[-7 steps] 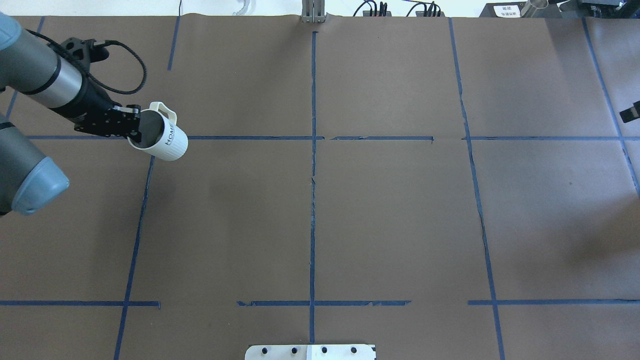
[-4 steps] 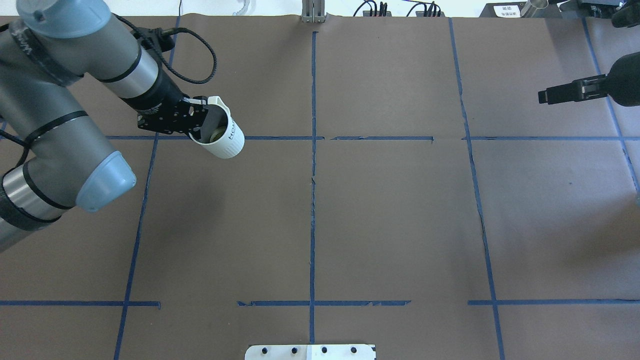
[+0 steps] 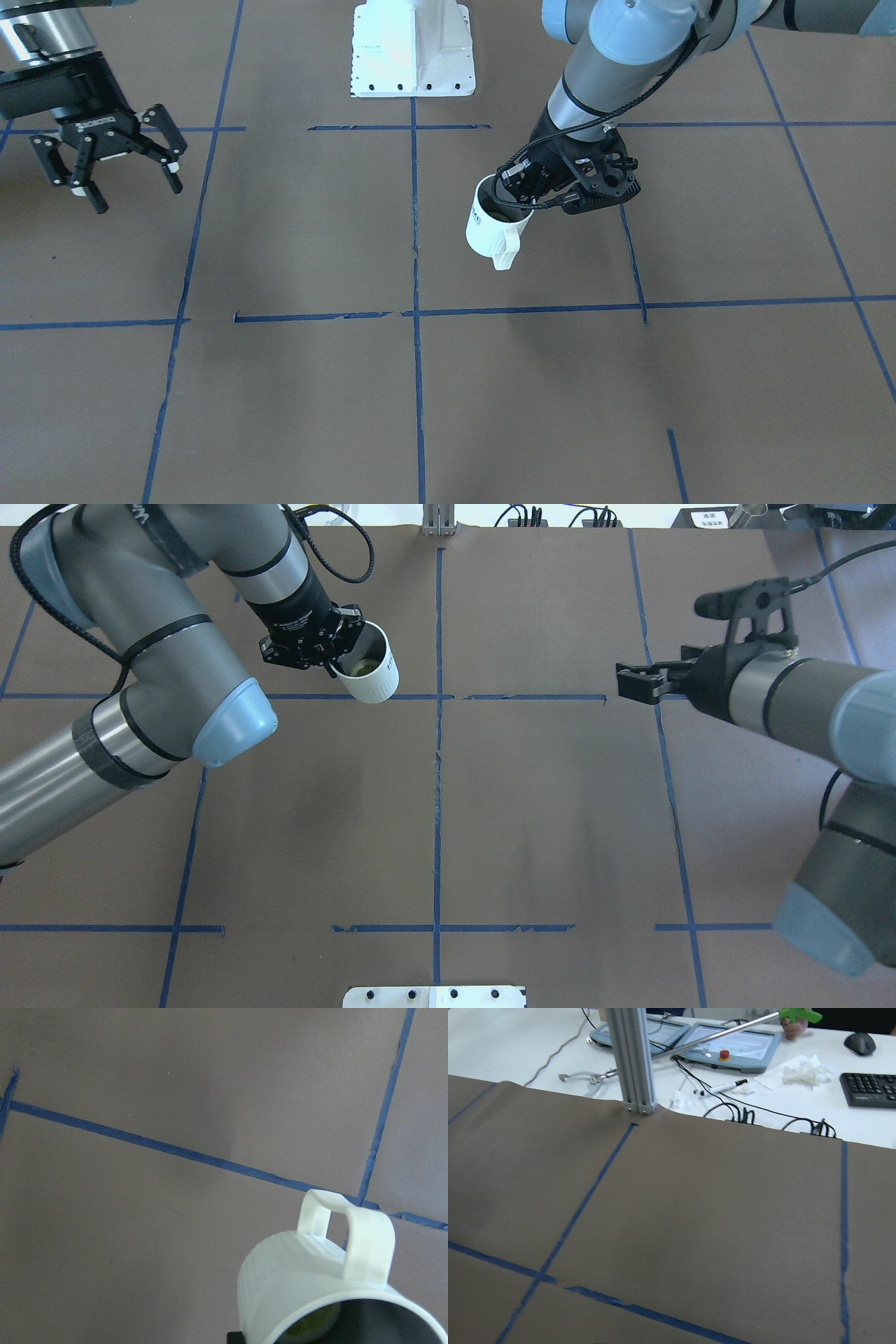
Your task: Left arm hands cup to right arm to dump lemon
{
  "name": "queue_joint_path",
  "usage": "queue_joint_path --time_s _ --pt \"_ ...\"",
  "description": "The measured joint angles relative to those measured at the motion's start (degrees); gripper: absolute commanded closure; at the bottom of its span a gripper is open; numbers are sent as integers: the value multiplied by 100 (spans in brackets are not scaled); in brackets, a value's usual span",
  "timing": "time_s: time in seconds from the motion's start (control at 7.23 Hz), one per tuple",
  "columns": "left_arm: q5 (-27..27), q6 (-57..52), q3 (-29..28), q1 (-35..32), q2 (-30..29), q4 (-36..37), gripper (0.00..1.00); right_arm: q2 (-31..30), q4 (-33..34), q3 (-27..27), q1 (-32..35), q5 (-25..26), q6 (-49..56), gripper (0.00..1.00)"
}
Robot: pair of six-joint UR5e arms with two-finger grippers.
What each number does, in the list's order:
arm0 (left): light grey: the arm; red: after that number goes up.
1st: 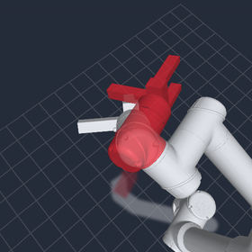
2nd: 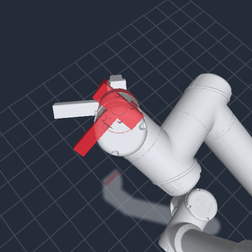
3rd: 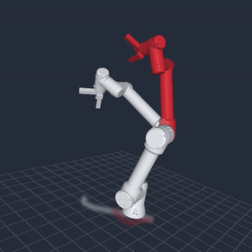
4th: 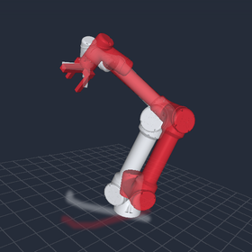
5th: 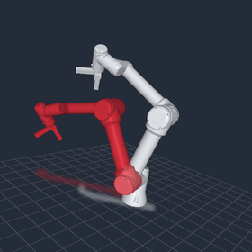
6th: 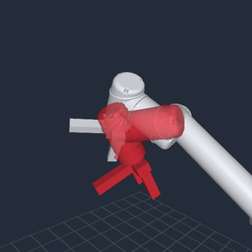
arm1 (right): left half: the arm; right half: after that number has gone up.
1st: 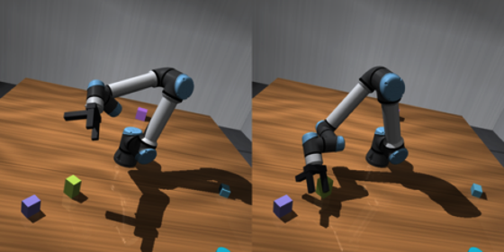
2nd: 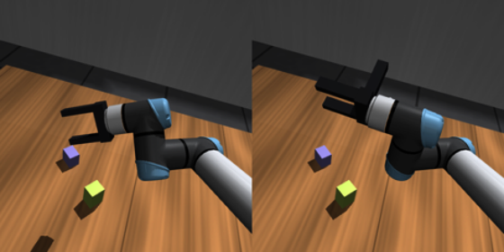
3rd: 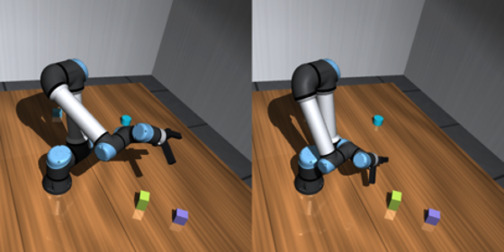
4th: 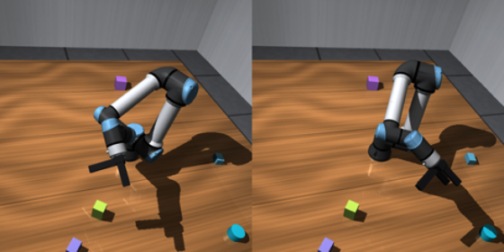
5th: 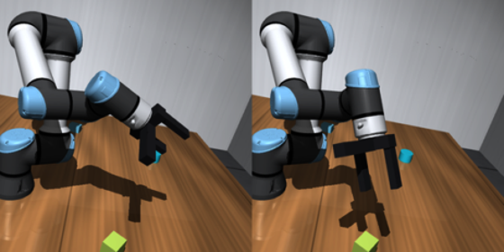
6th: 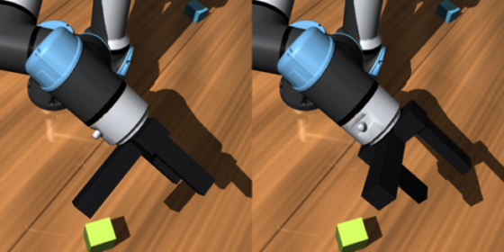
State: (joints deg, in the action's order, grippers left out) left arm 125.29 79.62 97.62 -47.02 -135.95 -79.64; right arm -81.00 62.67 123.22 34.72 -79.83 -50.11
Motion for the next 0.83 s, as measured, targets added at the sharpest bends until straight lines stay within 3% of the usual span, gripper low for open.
queue_joint_path --time_s 0.42,0.83 --pt "24 453 -286 87 -623 578 100 956 -10 -435 -1317 2032 -31 0" --pt "87 995 -696 352 -1332 801 100 1391 -12 -822 -1825 2911 35 0"
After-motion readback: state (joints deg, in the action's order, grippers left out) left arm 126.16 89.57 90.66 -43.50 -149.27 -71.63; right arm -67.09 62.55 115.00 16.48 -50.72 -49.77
